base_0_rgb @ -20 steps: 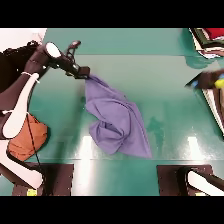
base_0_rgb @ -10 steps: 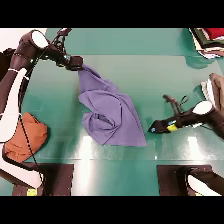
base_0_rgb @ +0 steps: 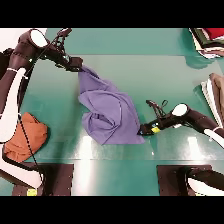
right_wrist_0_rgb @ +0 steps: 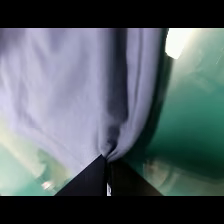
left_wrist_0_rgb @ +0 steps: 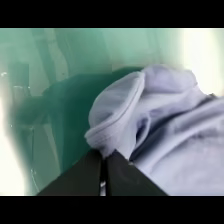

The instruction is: Fold the shirts.

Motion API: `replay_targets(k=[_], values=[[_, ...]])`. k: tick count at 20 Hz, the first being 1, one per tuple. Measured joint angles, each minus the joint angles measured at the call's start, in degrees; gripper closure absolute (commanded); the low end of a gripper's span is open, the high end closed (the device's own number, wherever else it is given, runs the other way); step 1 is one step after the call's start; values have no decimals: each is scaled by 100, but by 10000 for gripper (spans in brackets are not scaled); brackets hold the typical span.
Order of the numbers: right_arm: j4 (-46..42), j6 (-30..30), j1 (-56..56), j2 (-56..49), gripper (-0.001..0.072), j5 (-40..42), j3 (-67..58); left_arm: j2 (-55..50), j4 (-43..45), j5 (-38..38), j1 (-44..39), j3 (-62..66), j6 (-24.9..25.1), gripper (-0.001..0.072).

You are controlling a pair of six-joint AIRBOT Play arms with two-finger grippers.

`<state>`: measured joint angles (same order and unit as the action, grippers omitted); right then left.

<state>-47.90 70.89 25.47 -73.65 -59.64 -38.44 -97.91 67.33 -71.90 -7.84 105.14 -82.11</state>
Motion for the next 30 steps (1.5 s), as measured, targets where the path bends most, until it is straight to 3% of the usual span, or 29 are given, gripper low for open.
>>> replay_targets(k=[7, 18, 24, 30], values=[[-815, 149, -1237, 1014, 691, -603, -2017, 883, 505, -361, 0, 1023, -57, 686], [-1040, 201, -3779, 2754, 691, -970, -5515, 4105, 678, 955, 0, 1327, -11, 686], [-1029, 205, -4457, 2640, 691, -1213, -6990, 4828, 667, 1499, -4, 1377, -4, 687], [-1036, 348, -4454, 1530, 691, -1821, -7525, 4522, 649, 1261, -4, 656, 0, 686]])
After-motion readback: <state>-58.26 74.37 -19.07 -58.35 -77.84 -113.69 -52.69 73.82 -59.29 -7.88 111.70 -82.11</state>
